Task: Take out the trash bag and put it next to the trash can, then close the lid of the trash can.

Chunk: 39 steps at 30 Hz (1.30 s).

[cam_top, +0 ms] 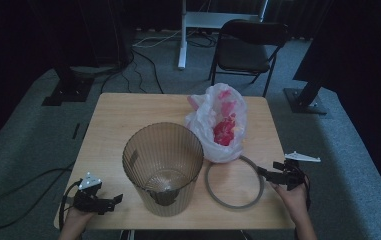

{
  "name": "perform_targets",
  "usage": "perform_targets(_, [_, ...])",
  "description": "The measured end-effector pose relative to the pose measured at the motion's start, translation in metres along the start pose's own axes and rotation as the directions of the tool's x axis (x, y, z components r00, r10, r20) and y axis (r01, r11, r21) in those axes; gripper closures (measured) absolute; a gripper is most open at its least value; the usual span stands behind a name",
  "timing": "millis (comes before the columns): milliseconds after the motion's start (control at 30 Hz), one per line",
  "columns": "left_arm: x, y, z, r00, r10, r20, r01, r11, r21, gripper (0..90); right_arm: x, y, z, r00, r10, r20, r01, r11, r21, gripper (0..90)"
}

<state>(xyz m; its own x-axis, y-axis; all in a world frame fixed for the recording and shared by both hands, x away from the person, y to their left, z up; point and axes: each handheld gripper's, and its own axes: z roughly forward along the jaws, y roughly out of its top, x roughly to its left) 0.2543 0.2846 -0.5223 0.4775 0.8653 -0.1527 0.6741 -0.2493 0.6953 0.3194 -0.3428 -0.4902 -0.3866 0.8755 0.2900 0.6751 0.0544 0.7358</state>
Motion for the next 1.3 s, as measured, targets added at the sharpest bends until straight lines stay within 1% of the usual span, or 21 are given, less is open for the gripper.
perform_targets(133, [0.000, 0.000, 0.001, 1.0000, 0.002, -0.001, -0.002, 1.0000, 0.004, 0.0, -0.002, -0.006, 0.005, 0.9998, -0.007, 0.017, 0.006, 1.000, 0.022, 14.5])
perform_targets(167, [0.000, 0.000, 0.001, 1.0000, 0.005, -0.002, -0.005, 1.0000, 0.006, 0.0, -0.003, -0.007, 0.007, 0.9997, -0.005, 0.025, 0.004, 1.000, 0.027, 15.9])
perform_targets(233, [-0.001, 0.000, 0.001, 1.0000, 0.008, -0.001, -0.008, 0.9999, 0.010, 0.0, -0.004, -0.009, 0.011, 0.9996, -0.006, 0.027, 0.005, 0.999, 0.042, 18.1])
perform_targets(333, [-0.002, 0.000, 0.002, 0.9999, 0.010, -0.002, -0.010, 0.9999, 0.013, 0.0, -0.005, -0.010, 0.017, 0.9992, -0.002, 0.039, 0.000, 0.998, 0.065, 18.1])
perform_targets(400, [-0.002, 0.000, 0.002, 0.9999, 0.010, -0.003, -0.010, 0.9998, 0.014, 0.0, -0.004, -0.011, 0.021, 0.9991, -0.007, 0.041, 0.004, 0.997, 0.078, 18.3])
perform_targets(500, [-0.002, 0.000, 0.002, 0.9999, 0.012, 0.000, -0.012, 0.9998, 0.014, 0.0, -0.003, -0.012, 0.025, 0.9981, -0.022, 0.057, 0.016, 0.995, 0.100, 18.5])
perform_targets(567, [-0.002, 0.000, 0.002, 0.9999, 0.014, 0.001, -0.014, 0.9998, 0.015, 0.0, -0.003, -0.013, 0.026, 0.9979, -0.023, 0.061, 0.016, 0.994, 0.109, 18.6])
perform_targets(633, [-0.002, 0.000, 0.002, 0.9999, 0.013, 0.001, -0.013, 0.9998, 0.014, 0.0, -0.003, -0.014, 0.027, 0.9966, -0.029, 0.078, 0.020, 0.994, 0.112, 19.0])
perform_targets(667, [-0.002, 0.000, 0.002, 0.9999, 0.011, 0.000, -0.011, 0.9998, 0.013, 0.0, -0.003, -0.014, 0.027, 0.9965, -0.029, 0.079, 0.019, 0.993, 0.116, 22.2])
perform_targets(733, [-0.002, 0.000, 0.002, 0.9999, 0.012, 0.001, -0.012, 0.9998, 0.014, 0.0, -0.003, -0.015, 0.028, 0.9949, -0.034, 0.095, 0.022, 0.993, 0.119, 23.0])
perform_targets(867, [-0.002, 0.000, 0.002, 0.9998, 0.019, 0.002, -0.019, 0.9996, 0.020, 0.0, -0.001, -0.016, 0.034, 0.9895, -0.054, 0.134, 0.035, 0.989, 0.145, 23.9])
perform_targets(900, [-0.002, 0.000, 0.002, 0.9998, 0.019, 0.003, -0.019, 0.9996, 0.020, 0.0, -0.001, -0.017, 0.035, 0.9894, -0.059, 0.133, 0.039, 0.988, 0.152, 25.0])
perform_targets(933, [-0.002, 0.000, 0.002, 0.9998, 0.019, 0.003, -0.019, 0.9996, 0.020, 0.0, -0.001, -0.017, 0.035, 0.9889, -0.065, 0.134, 0.044, 0.987, 0.157, 28.0])
perform_targets(1000, [-0.002, 0.000, 0.002, 0.9998, 0.018, 0.003, -0.018, 0.9996, 0.020, 0.0, 0.001, -0.018, 0.038, 0.9832, -0.081, 0.163, 0.053, 0.984, 0.172, 30.4])
perform_targets(1033, [-0.002, 0.000, 0.002, 0.9998, 0.018, 0.002, -0.018, 0.9997, 0.019, 0.0, 0.003, -0.019, 0.040, 0.9810, -0.092, 0.171, 0.059, 0.980, 0.189, 32.7])
perform_targets(1100, [-0.002, 0.000, 0.001, 1.0000, 0.009, 0.001, -0.009, 0.9999, 0.011, 0.0, 0.004, -0.020, 0.044, 0.9744, -0.108, 0.197, 0.065, 0.975, 0.214, 37.5])
perform_targets(1167, [-0.002, 0.000, 0.001, 1.0000, 0.007, 0.001, -0.007, 0.9999, 0.009, 0.0, 0.008, -0.020, 0.045, 0.9640, -0.142, 0.225, 0.090, 0.970, 0.226, 40.4])
perform_targets(1200, [-0.002, 0.000, 0.001, 1.0000, 0.007, 0.000, -0.007, 0.9999, 0.009, 0.0, 0.010, -0.020, 0.046, 0.9582, -0.154, 0.241, 0.097, 0.968, 0.231, 47.0])
perform_targets(1233, [-0.002, 0.000, 0.001, 1.0000, 0.008, 0.000, -0.008, 0.9999, 0.011, 0.0, 0.010, -0.019, 0.046, 0.9567, -0.161, 0.243, 0.104, 0.968, 0.229, 53.0])
perform_targets(1267, [-0.002, 0.000, 0.001, 0.9999, 0.010, 0.000, -0.010, 0.9999, 0.012, 0.0, 0.011, -0.019, 0.046, 0.9564, -0.162, 0.243, 0.105, 0.967, 0.230, 57.0])
perform_targets(1300, [-0.002, 0.000, 0.001, 0.9999, 0.014, 0.000, -0.014, 0.9998, 0.015, 0.0, 0.012, -0.018, 0.046, 0.9564, -0.165, 0.241, 0.109, 0.967, 0.231, 65.5])
